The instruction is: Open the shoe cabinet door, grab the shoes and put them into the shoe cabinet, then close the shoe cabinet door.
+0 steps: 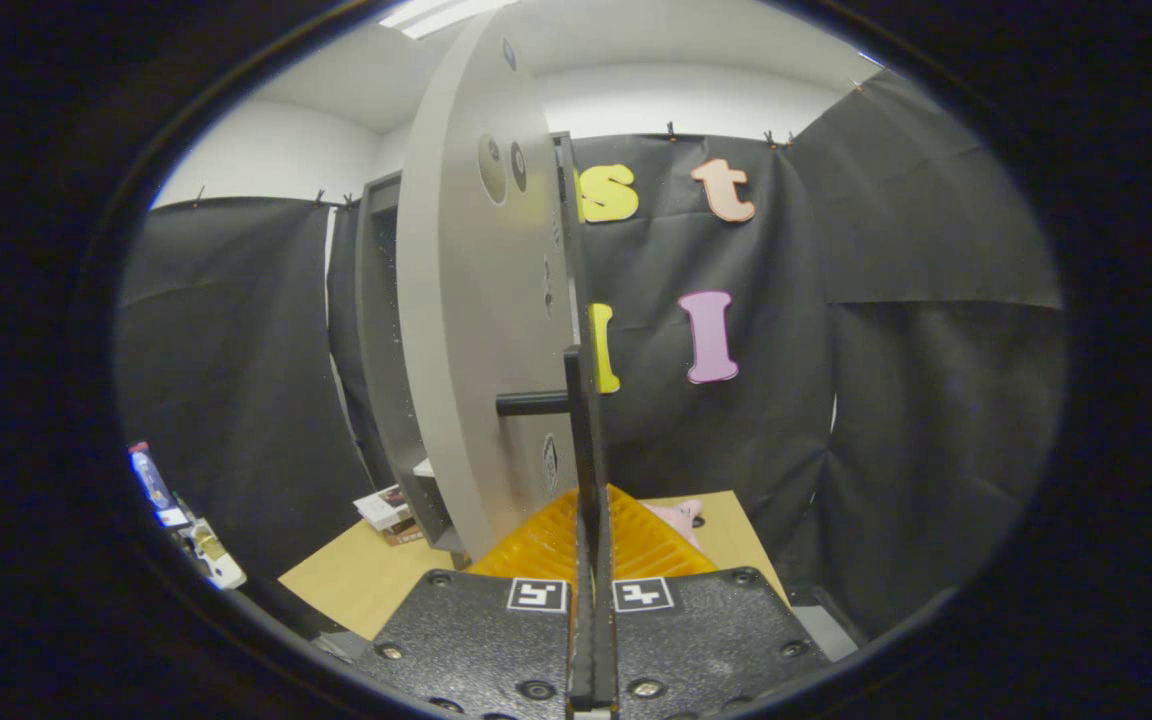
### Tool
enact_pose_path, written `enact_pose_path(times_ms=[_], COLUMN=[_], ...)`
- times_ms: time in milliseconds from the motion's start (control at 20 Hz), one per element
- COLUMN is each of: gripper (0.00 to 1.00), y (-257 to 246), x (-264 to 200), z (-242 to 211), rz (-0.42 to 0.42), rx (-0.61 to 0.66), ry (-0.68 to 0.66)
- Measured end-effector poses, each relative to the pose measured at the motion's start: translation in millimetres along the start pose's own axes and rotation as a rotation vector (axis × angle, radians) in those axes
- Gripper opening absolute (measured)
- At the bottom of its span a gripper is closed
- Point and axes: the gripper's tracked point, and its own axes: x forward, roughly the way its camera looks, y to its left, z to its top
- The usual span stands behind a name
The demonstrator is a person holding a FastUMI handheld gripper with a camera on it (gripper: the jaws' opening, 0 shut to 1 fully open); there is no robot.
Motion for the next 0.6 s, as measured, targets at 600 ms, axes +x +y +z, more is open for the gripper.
enact_pose_path(times_ms=[600], gripper=[0.24], y=[-29.5], x=[-27.8], z=[-23.2], rz=[-0.069], rx=[-0.054], ry=[0.025])
